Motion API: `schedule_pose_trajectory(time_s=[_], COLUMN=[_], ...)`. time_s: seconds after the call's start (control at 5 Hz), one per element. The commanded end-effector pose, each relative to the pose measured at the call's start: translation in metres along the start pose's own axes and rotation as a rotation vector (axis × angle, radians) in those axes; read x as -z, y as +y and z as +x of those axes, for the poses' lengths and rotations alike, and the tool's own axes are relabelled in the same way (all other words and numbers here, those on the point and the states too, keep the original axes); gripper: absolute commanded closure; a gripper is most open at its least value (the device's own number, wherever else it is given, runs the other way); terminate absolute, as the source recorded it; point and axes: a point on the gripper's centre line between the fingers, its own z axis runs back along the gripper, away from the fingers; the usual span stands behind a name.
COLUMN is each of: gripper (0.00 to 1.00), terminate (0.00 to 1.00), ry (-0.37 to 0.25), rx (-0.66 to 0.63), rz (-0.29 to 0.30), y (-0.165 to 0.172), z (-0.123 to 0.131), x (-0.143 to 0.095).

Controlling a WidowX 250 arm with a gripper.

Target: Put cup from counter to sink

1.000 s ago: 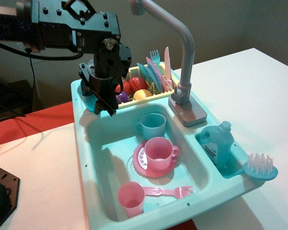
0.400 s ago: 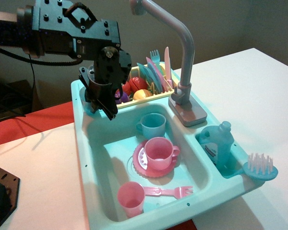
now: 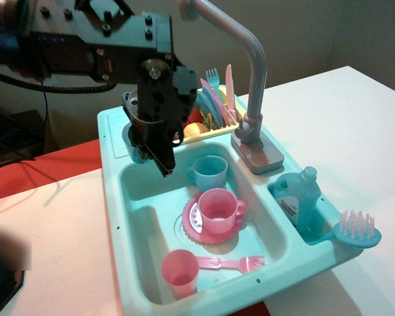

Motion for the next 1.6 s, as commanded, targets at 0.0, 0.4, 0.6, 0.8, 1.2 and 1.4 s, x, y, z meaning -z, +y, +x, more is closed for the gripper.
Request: schedule_pose_trajectory(time_s=[0.0, 0.4, 0.6, 0.8, 1.2, 1.4], gripper=[1.00, 1.00, 1.00, 1.00, 0.00, 0.00], terminate=[0.00, 0.00, 0.00, 0.00, 0.00, 0.00], ry=[-0.080, -0.010, -0.007, 0.014, 0.065, 0.075], rx=[0.001, -0.006, -0.022, -0.012, -0.074, -0.080], rz=[-0.055, -0.039, 0.000, 0.002, 0.038, 0.043], y=[-0.011, -0.041, -0.050, -0.051, -0.025, -0.016], z=[0.003, -0.012, -0.008, 0.002, 0.004, 0.002], x=[-0.034, 0.019, 0.055, 0.069, 0.061, 0.056])
